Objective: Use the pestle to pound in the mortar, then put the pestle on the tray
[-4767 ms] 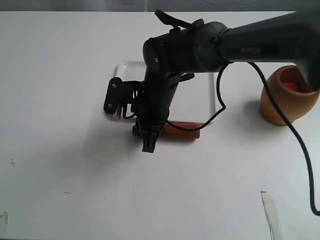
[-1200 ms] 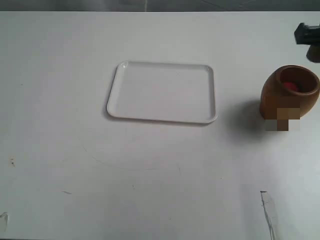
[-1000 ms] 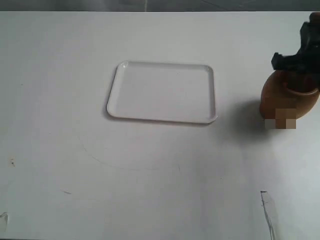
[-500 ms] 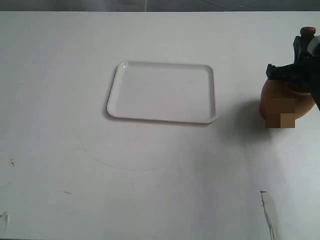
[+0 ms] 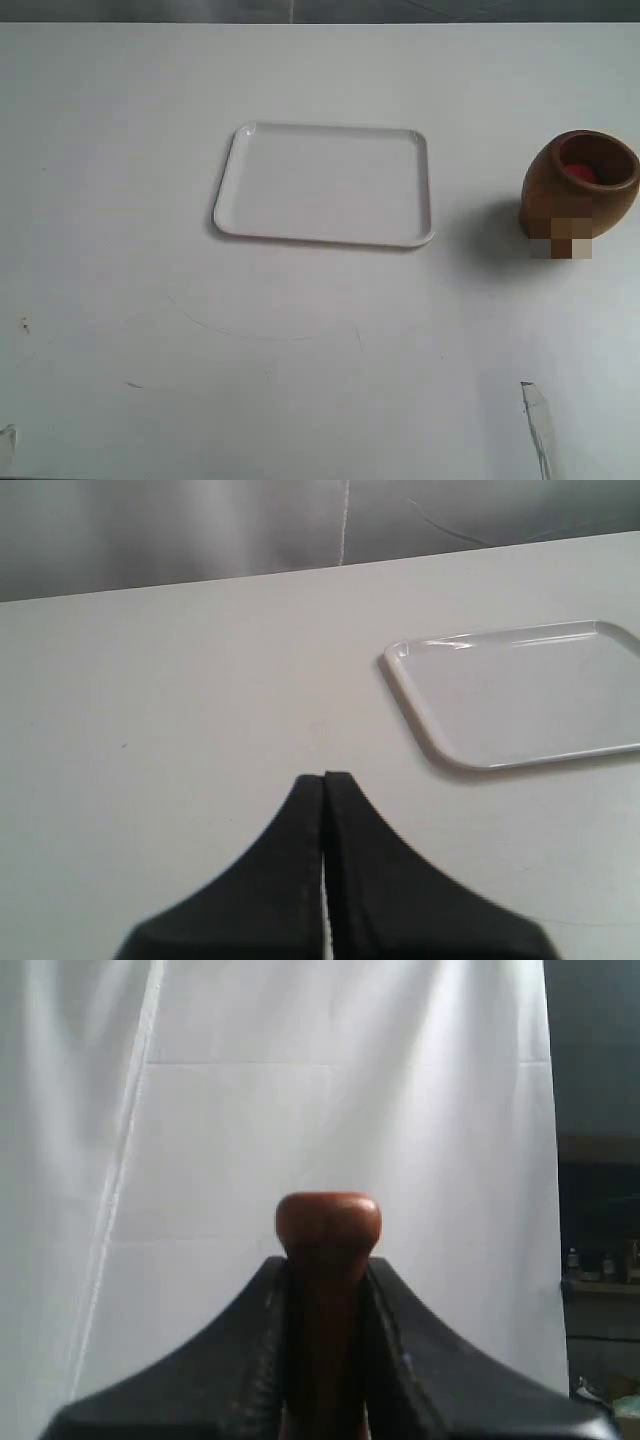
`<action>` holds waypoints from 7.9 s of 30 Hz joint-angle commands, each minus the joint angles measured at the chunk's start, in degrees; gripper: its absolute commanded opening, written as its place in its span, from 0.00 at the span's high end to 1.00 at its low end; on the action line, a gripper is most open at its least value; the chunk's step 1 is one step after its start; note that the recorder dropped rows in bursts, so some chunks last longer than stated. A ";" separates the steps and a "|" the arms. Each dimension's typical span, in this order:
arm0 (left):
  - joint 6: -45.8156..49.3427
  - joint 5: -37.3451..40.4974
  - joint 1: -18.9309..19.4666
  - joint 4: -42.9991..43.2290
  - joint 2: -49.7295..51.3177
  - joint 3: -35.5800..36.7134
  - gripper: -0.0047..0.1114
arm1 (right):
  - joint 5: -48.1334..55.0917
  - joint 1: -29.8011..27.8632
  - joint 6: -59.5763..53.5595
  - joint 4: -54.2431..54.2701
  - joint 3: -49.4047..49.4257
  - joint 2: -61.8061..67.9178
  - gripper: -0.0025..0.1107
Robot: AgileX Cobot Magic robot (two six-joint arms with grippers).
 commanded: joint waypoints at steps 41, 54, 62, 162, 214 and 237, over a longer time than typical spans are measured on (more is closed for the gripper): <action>-0.47 -0.17 -0.44 -0.42 -0.07 0.03 0.96 | 1.38 -0.29 -3.53 1.04 0.20 4.09 0.98; -0.47 -0.17 -0.44 -0.42 -0.07 0.03 0.96 | -0.95 -0.29 1.56 1.68 0.20 30.34 0.98; -0.47 -0.17 -0.44 -0.42 -0.07 0.03 0.96 | -0.95 -0.29 1.31 1.68 0.20 37.65 0.98; -0.47 -0.17 -0.44 -0.42 -0.07 0.03 0.96 | 77.82 30.41 67.89 -77.35 -44.38 21.82 0.98; -0.47 -0.17 -0.44 -0.42 -0.07 0.03 0.96 | 95.41 50.11 119.39 -109.17 -4.45 -35.14 0.98; -0.47 -0.17 -0.44 -0.42 -0.07 0.03 0.96 | 66.89 3.01 124.19 -109.07 11.89 -60.98 0.98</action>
